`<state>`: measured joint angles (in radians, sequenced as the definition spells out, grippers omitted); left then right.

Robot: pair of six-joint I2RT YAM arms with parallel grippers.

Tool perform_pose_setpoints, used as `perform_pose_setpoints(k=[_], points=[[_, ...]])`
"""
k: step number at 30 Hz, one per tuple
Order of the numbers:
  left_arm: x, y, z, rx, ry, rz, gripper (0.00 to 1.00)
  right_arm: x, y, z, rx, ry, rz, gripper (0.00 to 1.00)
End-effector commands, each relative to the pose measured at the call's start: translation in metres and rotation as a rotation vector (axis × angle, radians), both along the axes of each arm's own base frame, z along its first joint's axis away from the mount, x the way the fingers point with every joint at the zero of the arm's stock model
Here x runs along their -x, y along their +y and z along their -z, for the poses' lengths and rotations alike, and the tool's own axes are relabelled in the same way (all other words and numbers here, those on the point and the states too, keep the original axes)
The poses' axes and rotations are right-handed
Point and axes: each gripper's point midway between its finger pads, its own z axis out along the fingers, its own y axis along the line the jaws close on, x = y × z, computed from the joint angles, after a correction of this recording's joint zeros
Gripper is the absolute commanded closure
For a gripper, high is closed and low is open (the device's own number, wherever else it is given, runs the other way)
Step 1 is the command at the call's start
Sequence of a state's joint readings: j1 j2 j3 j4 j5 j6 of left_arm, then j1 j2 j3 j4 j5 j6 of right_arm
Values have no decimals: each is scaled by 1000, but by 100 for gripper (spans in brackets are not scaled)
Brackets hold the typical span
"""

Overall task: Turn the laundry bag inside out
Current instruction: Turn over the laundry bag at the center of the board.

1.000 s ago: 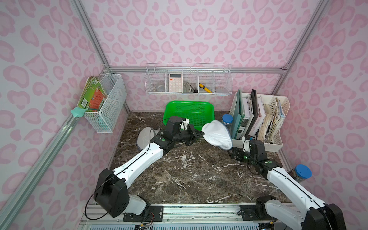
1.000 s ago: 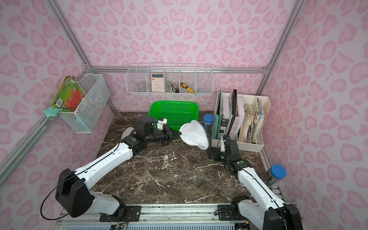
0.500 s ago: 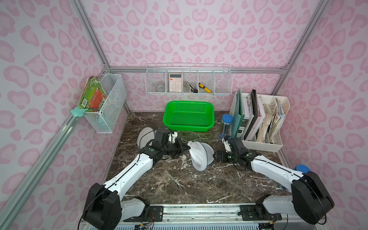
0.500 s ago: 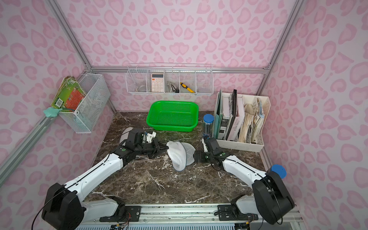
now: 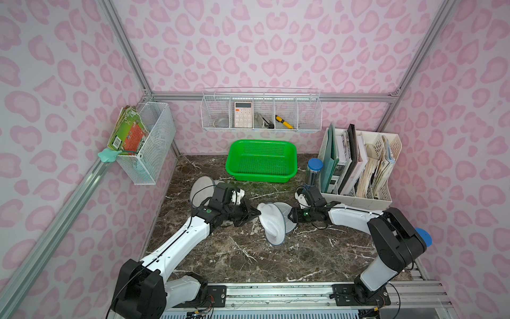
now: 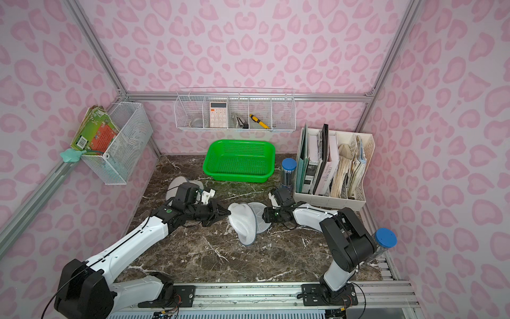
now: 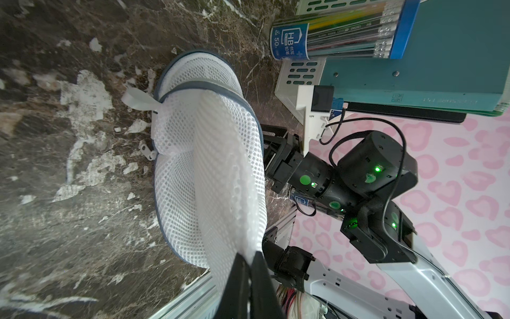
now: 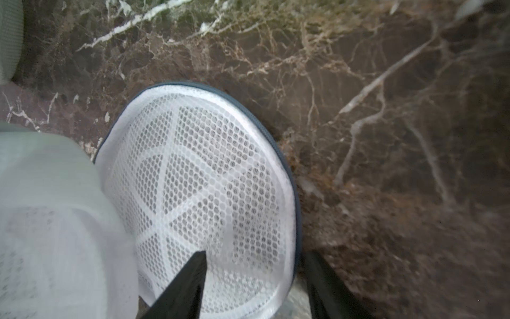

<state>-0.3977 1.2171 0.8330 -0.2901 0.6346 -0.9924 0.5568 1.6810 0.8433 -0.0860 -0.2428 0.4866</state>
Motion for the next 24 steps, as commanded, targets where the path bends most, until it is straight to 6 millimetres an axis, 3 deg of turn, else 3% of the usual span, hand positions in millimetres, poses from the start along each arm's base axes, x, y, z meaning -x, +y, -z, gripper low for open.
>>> perform_pose_setpoints(k=[1, 4, 8, 11, 16, 24], points=[[0, -1, 0, -1, -9, 11, 100, -4, -3, 5, 28, -4, 13, 51], [0, -1, 0, 0, -10, 12, 100, -2, -5, 11, 39, 5, 17, 54], [-1, 1, 3, -15, -2, 6, 100, 0, -8, 18, 51, 20, 21, 84], [-2, 5, 6, -39, 11, -8, 100, 1, -12, 17, 39, 30, 40, 98], [-5, 25, 19, -100, 49, -66, 100, 3, -28, 5, 35, 19, 65, 100], [-4, 66, 63, -263, 167, -139, 100, 9, -70, -31, 37, -14, 109, 100]])
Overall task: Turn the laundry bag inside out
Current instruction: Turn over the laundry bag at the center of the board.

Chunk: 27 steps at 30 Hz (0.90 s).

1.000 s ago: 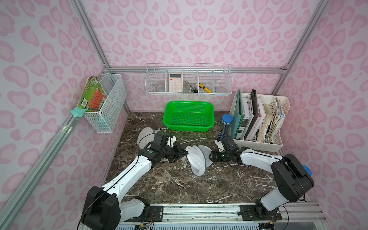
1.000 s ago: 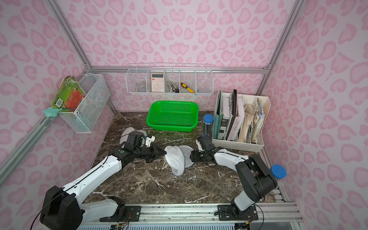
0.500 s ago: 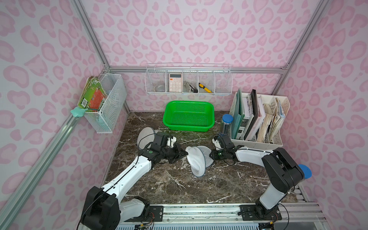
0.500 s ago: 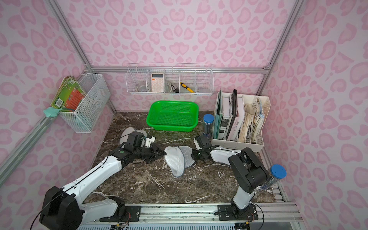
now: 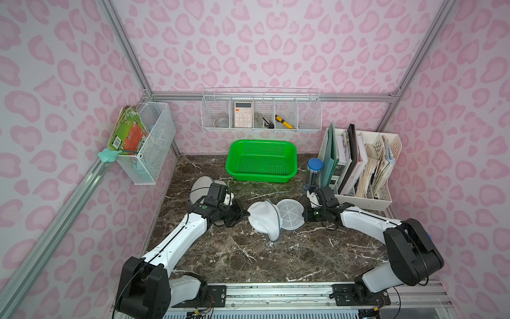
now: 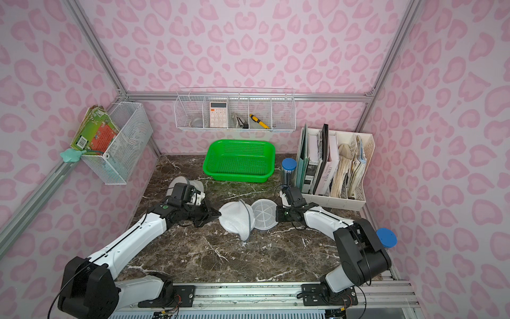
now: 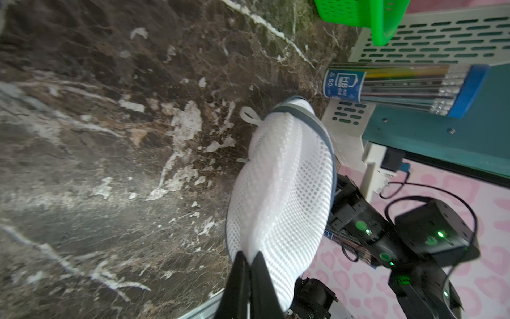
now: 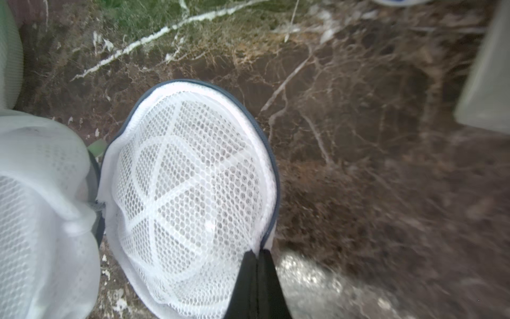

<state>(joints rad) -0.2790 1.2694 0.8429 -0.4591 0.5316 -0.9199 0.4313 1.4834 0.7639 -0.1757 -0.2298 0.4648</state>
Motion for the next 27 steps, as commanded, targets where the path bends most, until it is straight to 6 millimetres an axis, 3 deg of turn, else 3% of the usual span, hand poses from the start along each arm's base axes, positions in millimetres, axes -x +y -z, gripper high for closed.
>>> perform_pose_setpoints(k=[1, 8, 15, 16, 19, 22, 27], points=[[9, 18, 27, -124, 68, 4, 100, 10, -21, -7, 31, 25, 4, 100], [9, 37, 76, -280, 171, 6, 100, 8, -49, -54, 13, -55, 43, 100], [-11, 19, 97, -214, 196, 38, 100, 13, -23, -85, -31, -116, -31, 100], [-13, 16, 96, -197, 195, 48, 100, 15, -16, -88, -29, -120, -47, 100], [-18, 11, 86, -185, 180, 68, 70, 17, 1, -93, -31, -118, -71, 100], [-17, 13, 69, -197, 154, 72, 56, 17, 11, -95, -9, -113, -66, 100], [-11, -2, 26, -212, 60, 120, 62, 17, 21, -96, -19, -99, -52, 100]])
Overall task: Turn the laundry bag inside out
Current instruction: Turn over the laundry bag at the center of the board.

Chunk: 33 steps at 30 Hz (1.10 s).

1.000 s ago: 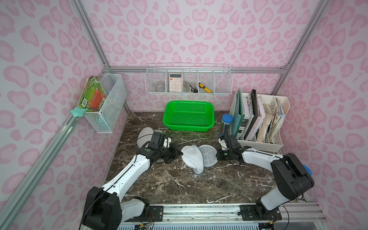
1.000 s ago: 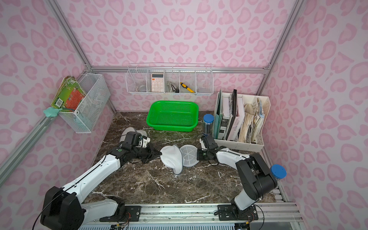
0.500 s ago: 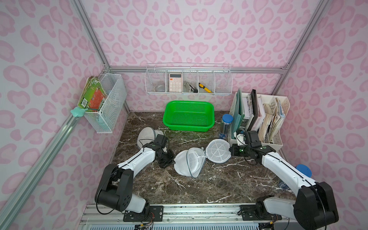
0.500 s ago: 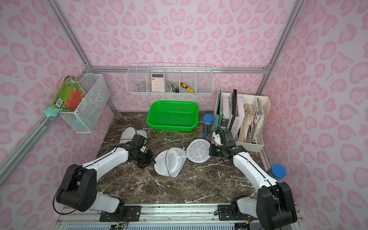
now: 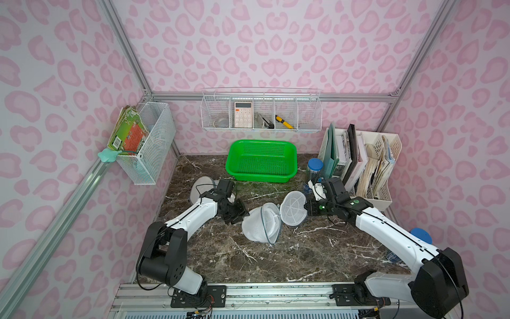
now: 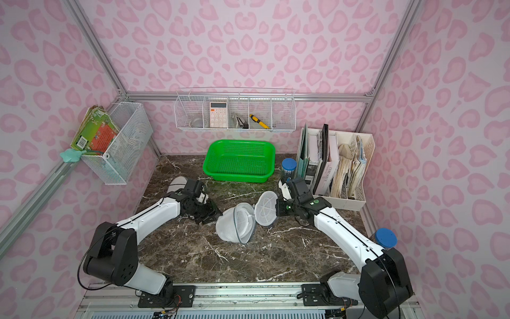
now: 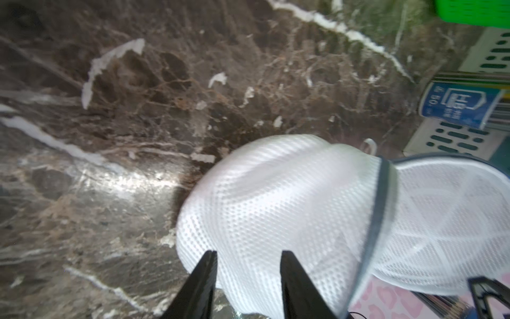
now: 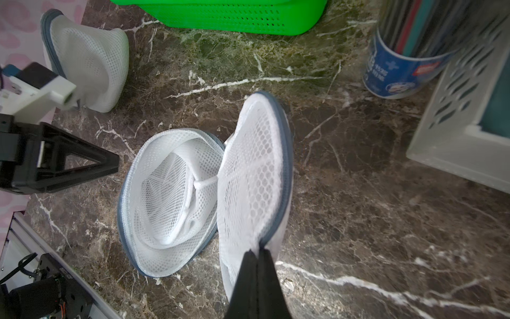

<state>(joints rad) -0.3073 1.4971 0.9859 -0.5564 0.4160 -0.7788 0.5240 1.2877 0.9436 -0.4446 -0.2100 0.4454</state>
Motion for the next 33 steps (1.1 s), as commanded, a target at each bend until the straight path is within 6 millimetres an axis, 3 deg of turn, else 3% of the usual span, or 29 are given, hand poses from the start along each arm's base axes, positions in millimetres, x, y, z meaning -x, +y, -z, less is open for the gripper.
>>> perform_pose_setpoints(k=[1, 7, 9, 13, 20, 27, 33], points=[[13, -12, -21, -14, -23, 60, 64, -3, -1, -1, 2, 10, 44, 100], [25, -69, -46, 38, -63, 158, 78, -6, 6, -8, -25, -3, 38, 100], [28, -84, -40, 28, -46, 191, 85, -5, 8, -9, -29, -6, 33, 100], [28, -104, -14, -23, 22, 217, 87, -2, 11, -12, -37, -9, 23, 100], [17, -106, 19, -108, 89, 180, 88, 4, 10, -19, -52, -16, 21, 100], [19, -91, 48, -211, 163, 158, 90, 10, 8, -25, -61, -17, 21, 100], [19, -90, 78, -250, 235, 149, 91, 10, 12, -45, -83, -31, 6, 100]])
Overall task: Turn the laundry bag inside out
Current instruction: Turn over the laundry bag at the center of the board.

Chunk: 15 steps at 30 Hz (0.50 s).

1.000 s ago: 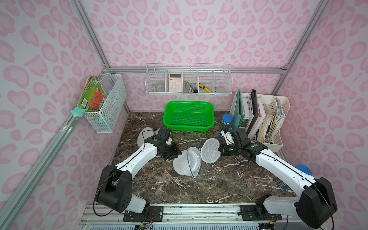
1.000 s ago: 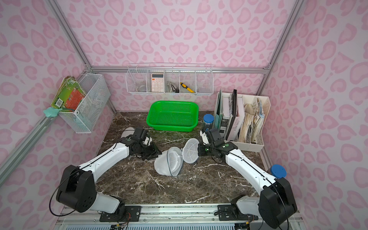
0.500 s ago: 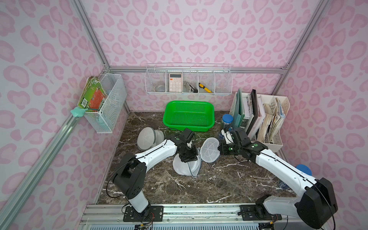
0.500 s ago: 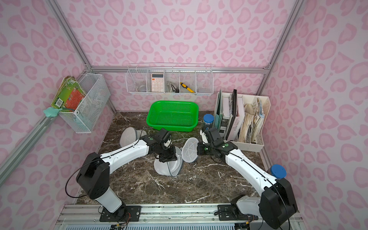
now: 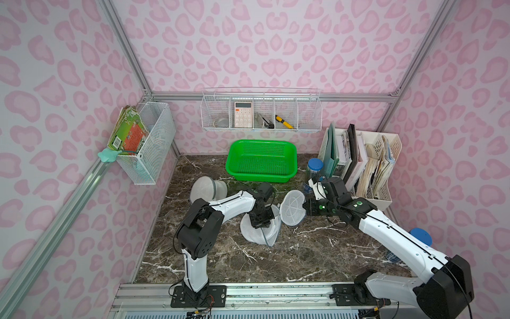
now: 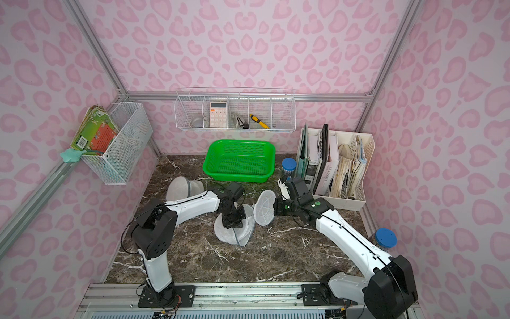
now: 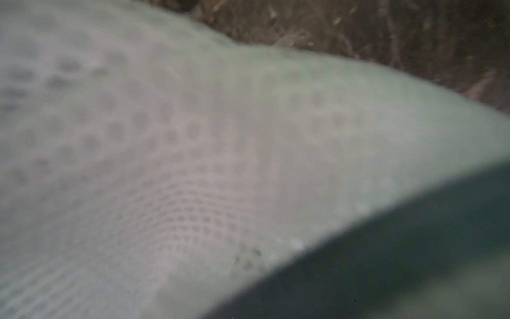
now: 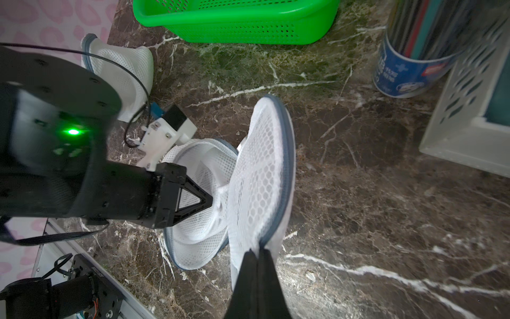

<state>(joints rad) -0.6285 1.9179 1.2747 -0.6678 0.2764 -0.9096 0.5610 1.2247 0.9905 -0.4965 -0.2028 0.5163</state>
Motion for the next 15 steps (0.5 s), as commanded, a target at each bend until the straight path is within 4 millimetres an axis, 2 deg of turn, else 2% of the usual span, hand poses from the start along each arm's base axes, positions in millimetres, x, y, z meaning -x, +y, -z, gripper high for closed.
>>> perform_pose_setpoints(k=[1, 8, 15], points=[[1, 6, 11, -41, 27, -11, 91, -1, 6, -19, -33, -21, -18, 100], [4, 9, 31, -77, 71, -14, 93, -13, 11, -73, -73, -101, -30, 100], [4, 9, 32, -76, 63, -6, 93, -29, 19, -118, -100, -147, -67, 100]])
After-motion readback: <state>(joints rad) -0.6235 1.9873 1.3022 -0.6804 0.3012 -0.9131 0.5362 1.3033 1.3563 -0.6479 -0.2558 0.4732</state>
